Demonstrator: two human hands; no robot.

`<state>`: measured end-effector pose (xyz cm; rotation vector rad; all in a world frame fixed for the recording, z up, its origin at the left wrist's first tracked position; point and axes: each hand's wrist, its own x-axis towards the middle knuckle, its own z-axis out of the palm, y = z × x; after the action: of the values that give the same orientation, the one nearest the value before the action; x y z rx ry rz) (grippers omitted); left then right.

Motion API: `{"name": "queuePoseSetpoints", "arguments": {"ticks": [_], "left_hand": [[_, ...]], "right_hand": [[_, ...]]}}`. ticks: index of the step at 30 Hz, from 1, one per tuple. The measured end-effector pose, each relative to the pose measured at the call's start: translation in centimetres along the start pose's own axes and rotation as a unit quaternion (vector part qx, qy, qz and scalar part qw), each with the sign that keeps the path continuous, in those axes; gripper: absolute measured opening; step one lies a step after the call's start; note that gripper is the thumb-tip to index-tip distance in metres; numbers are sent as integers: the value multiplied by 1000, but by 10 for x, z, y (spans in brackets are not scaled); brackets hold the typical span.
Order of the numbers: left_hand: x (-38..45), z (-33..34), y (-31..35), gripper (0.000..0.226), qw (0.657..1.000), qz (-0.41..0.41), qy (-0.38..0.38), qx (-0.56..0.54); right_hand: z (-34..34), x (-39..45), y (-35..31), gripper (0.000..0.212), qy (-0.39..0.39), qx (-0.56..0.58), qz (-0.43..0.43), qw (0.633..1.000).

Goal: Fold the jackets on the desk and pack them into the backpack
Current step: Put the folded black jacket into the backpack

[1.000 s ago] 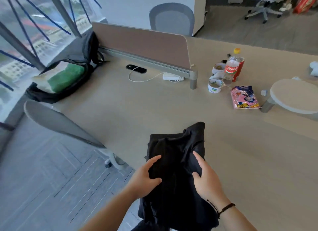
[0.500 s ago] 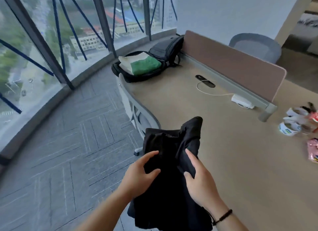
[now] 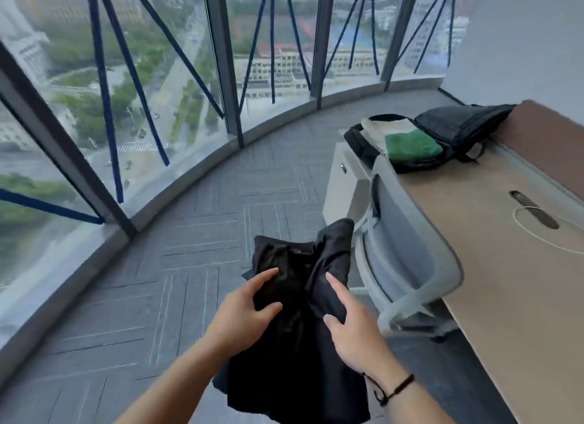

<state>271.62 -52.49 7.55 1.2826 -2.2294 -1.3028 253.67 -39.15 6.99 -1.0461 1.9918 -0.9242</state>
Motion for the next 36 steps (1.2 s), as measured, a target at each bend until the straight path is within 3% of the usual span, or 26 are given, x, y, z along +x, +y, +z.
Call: {"name": "queuePoseSetpoints", "arguments": {"ticks": [11, 19, 29, 36], "left_hand": [[80, -85, -31, 59, 998, -28, 50, -28], [226, -124, -25, 53, 998, -47, 44, 22], [448, -146, 44, 52, 1000, 8, -9, 20], [601, -126, 85, 52, 993, 76, -88, 15]], "right_hand": [[25, 120, -63, 70, -22, 31, -18, 999], [19, 268, -74, 63, -29, 62, -18, 998], [-58, 441, -92, 61, 65, 77, 7, 995], [-113, 543, -84, 61, 165, 80, 37, 982]]}}
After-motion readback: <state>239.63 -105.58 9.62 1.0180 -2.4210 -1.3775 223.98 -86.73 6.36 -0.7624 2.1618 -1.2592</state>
